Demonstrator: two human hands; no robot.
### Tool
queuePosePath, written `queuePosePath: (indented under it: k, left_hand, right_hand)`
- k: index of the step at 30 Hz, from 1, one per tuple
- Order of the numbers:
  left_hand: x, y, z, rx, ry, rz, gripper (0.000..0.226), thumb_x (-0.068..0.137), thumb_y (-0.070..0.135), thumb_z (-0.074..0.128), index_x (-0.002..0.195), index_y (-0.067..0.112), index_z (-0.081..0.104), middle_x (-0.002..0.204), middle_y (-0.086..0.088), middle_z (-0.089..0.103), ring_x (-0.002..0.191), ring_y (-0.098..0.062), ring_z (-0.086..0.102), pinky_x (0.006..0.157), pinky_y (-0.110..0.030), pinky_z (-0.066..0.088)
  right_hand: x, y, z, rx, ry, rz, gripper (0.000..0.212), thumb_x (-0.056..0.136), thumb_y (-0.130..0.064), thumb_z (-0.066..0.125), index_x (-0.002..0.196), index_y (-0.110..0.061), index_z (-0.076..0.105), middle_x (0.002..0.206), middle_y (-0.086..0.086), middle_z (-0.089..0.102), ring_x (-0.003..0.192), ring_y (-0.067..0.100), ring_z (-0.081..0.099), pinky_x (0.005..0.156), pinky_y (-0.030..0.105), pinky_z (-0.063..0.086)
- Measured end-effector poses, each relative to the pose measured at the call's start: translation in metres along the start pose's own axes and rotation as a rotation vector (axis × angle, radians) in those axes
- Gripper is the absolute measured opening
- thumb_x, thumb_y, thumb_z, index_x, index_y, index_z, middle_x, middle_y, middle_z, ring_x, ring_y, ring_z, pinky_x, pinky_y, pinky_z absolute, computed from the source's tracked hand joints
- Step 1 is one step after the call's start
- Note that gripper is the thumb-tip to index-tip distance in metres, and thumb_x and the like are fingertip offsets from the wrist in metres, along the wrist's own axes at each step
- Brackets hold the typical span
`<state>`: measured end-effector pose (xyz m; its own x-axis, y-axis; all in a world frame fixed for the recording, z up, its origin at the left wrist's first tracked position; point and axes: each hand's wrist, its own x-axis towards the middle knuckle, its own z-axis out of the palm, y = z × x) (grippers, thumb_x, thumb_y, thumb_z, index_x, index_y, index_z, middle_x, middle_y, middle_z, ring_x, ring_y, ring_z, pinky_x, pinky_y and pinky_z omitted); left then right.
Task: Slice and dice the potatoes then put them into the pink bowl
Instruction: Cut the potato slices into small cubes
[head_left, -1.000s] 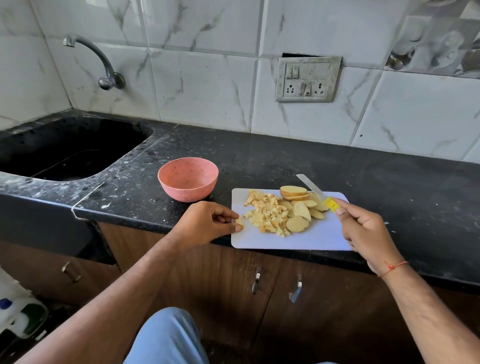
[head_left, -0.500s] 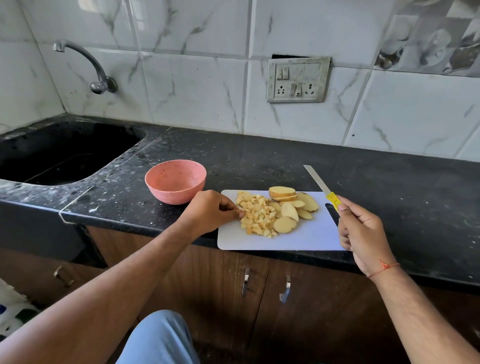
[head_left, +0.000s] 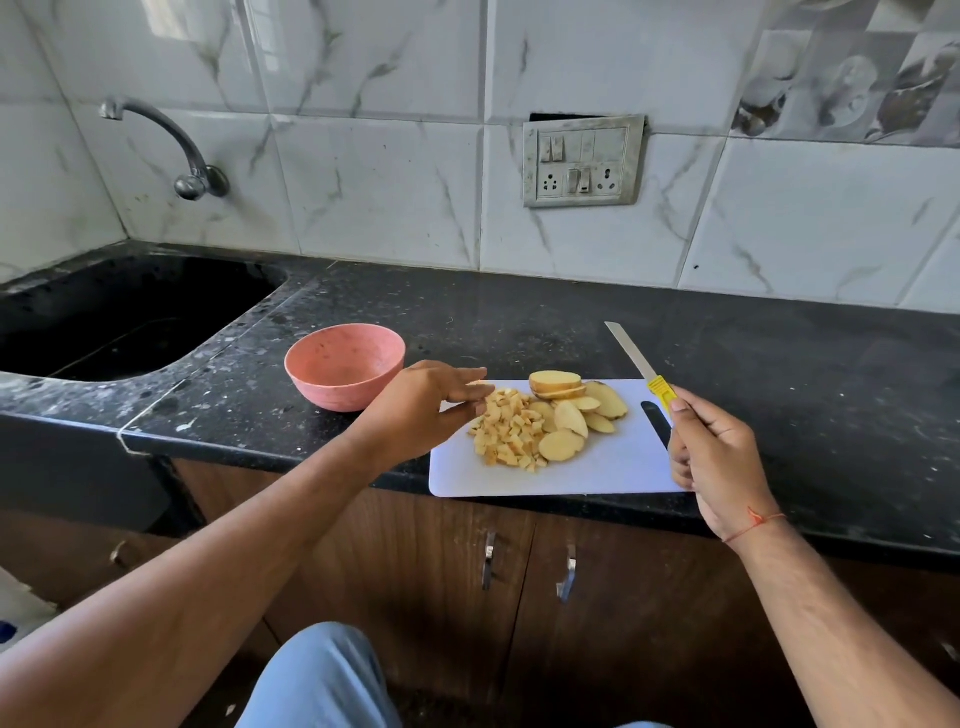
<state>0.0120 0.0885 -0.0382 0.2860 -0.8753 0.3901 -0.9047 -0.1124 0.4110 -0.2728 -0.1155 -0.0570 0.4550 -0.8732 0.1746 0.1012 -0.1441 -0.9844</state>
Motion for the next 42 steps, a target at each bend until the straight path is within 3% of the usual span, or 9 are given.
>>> queuePosePath:
  k: [3, 5, 9, 13, 17, 25, 31, 36, 42]
  left_hand:
    - [-0.004, 0.003, -0.004, 0.006, 0.143, -0.041, 0.019, 0.089, 0.041, 0.085, 0.106, 0.033, 0.085, 0.108, 0.019, 0.078, 0.08, 0.016, 0.06, 0.074, -0.01, 0.047]
    - [-0.007, 0.0, -0.004, -0.014, 0.204, -0.08, 0.02, 0.081, 0.047, 0.09, 0.094, 0.033, 0.085, 0.092, 0.02, 0.074, 0.075, 0.004, 0.063, 0.064, -0.016, 0.047]
    - [-0.011, -0.005, -0.003, -0.143, 0.155, -0.135, 0.027, 0.091, 0.056, 0.074, 0.107, 0.036, 0.085, 0.098, 0.02, 0.073, 0.08, -0.002, 0.067, 0.068, -0.028, 0.057]
    - [-0.01, -0.002, -0.006, -0.164, -0.027, -0.149, 0.045, 0.095, 0.057, 0.07, 0.137, 0.041, 0.07, 0.108, 0.024, 0.069, 0.078, 0.008, 0.061, 0.064, -0.014, 0.047]
    - [-0.012, 0.003, -0.006, -0.065, -0.211, -0.029, 0.05, 0.078, 0.065, 0.084, 0.125, 0.053, 0.073, 0.111, 0.025, 0.069, 0.093, -0.002, 0.063, 0.07, -0.017, 0.052]
    - [-0.007, 0.015, 0.0, 0.057, -0.278, -0.003, 0.012, 0.088, 0.048, 0.083, 0.1, 0.045, 0.079, 0.104, 0.025, 0.068, 0.089, -0.001, 0.062, 0.076, -0.032, 0.057]
    - [-0.012, 0.013, 0.003, 0.075, -0.151, 0.055, 0.01, 0.093, 0.04, 0.08, 0.103, 0.042, 0.081, 0.096, 0.028, 0.068, 0.085, 0.007, 0.06, 0.067, -0.015, 0.046]
    - [-0.012, 0.014, -0.001, -0.004, 0.018, -0.06, 0.013, 0.098, 0.042, 0.074, 0.104, 0.035, 0.082, 0.093, 0.025, 0.072, 0.079, 0.006, 0.063, 0.064, -0.013, 0.045]
    - [-0.019, 0.005, -0.036, -0.05, -0.214, -0.242, 0.023, 0.075, 0.051, 0.092, 0.09, 0.038, 0.082, 0.071, 0.025, 0.072, 0.064, 0.005, 0.066, 0.054, -0.008, 0.043]
  right_hand:
    - [-0.002, -0.003, 0.001, 0.016, 0.0, -0.004, 0.028, 0.109, -0.02, 0.054, 0.129, -0.033, 0.07, 0.06, -0.001, 0.028, 0.052, 0.014, 0.02, 0.048, 0.024, 0.02]
    - [-0.002, -0.003, 0.001, 0.033, -0.001, -0.001, 0.027, 0.109, -0.02, 0.054, 0.123, -0.036, 0.071, 0.061, 0.0, 0.027, 0.053, 0.014, 0.019, 0.048, 0.026, 0.018]
    - [0.0, -0.003, -0.001, 0.068, 0.004, 0.02, 0.025, 0.108, -0.021, 0.056, 0.121, -0.034, 0.072, 0.059, -0.002, 0.028, 0.052, 0.015, 0.02, 0.05, 0.026, 0.018]
    - [0.0, -0.003, -0.001, 0.07, 0.01, 0.013, 0.025, 0.108, -0.019, 0.055, 0.121, -0.034, 0.071, 0.059, -0.003, 0.028, 0.052, 0.014, 0.021, 0.051, 0.03, 0.016]
    - [0.001, -0.001, -0.003, 0.048, 0.018, 0.012, 0.029, 0.108, -0.021, 0.055, 0.135, -0.026, 0.067, 0.059, -0.002, 0.029, 0.053, 0.015, 0.021, 0.05, 0.028, 0.018]
    - [-0.001, -0.001, -0.003, 0.057, 0.002, 0.006, 0.027, 0.108, -0.021, 0.055, 0.129, -0.03, 0.069, 0.059, -0.003, 0.03, 0.052, 0.014, 0.022, 0.05, 0.028, 0.018]
    - [0.001, 0.0, -0.004, 0.048, 0.013, 0.013, 0.032, 0.108, -0.021, 0.055, 0.139, -0.022, 0.065, 0.059, -0.003, 0.031, 0.052, 0.014, 0.022, 0.048, 0.026, 0.02]
    - [0.0, 0.0, -0.005, 0.048, 0.005, 0.005, 0.032, 0.108, -0.022, 0.056, 0.138, -0.022, 0.066, 0.059, -0.002, 0.031, 0.053, 0.014, 0.023, 0.048, 0.027, 0.02]
    - [0.001, 0.0, -0.005, 0.047, 0.003, 0.009, 0.032, 0.108, -0.023, 0.056, 0.139, -0.022, 0.065, 0.059, -0.003, 0.032, 0.053, 0.014, 0.023, 0.048, 0.027, 0.021]
